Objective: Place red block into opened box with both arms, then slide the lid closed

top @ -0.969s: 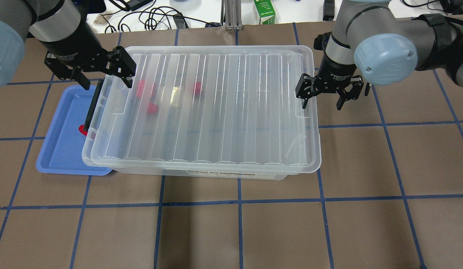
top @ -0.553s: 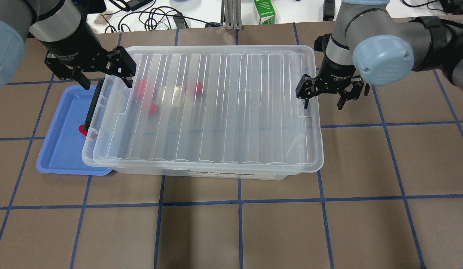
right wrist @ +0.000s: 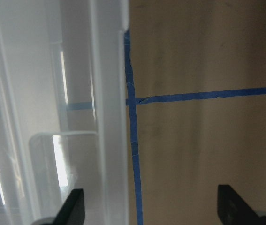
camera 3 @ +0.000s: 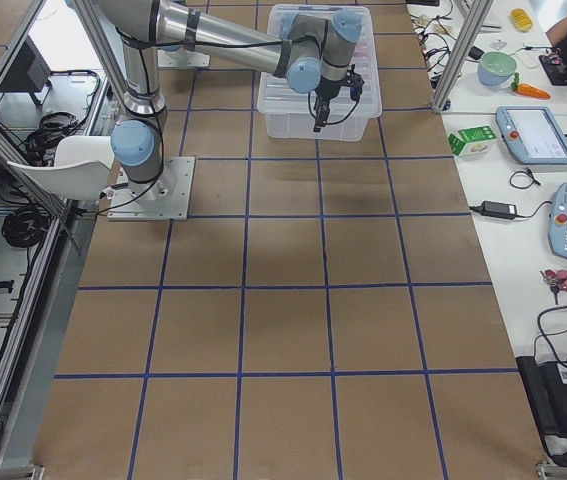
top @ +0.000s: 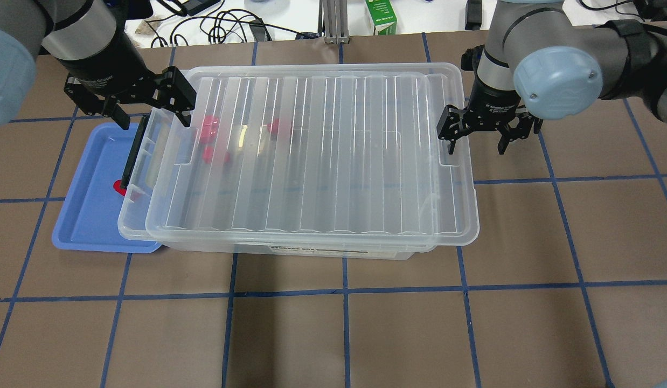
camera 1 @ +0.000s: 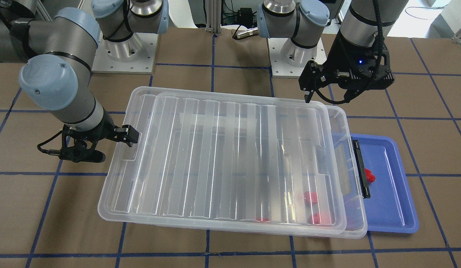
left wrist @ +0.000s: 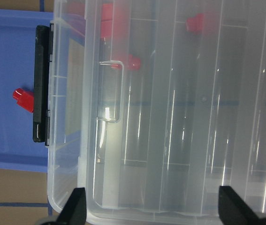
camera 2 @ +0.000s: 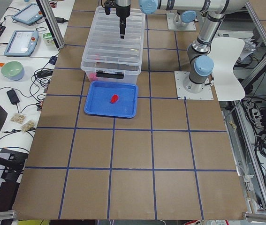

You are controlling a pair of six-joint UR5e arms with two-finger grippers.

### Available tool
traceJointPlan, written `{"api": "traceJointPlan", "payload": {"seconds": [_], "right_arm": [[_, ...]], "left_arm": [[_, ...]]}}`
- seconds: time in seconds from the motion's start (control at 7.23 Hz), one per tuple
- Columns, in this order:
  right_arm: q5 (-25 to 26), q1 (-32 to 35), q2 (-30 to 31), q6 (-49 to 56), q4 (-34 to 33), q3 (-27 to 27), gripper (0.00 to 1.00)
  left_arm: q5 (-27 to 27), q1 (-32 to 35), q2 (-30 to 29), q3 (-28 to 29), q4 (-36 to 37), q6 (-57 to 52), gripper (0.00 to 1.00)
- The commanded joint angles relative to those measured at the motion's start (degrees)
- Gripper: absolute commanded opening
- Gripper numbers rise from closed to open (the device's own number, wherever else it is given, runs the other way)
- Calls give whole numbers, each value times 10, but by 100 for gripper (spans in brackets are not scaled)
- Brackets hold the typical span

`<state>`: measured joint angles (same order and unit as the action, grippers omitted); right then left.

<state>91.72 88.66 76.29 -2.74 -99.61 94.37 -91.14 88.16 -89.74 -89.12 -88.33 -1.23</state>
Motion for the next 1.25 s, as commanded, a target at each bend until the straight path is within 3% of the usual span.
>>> {"api": "traceJointPlan", "payload": {"seconds": [0.0,1.11], "right_arm": [[20,-13,1,5,0,-2,100],[21,-82,1,92,2,-16,100]], "left_arm": [[0,0,0,0,0,0,100],[0,0,0,0,0,1,100]]}}
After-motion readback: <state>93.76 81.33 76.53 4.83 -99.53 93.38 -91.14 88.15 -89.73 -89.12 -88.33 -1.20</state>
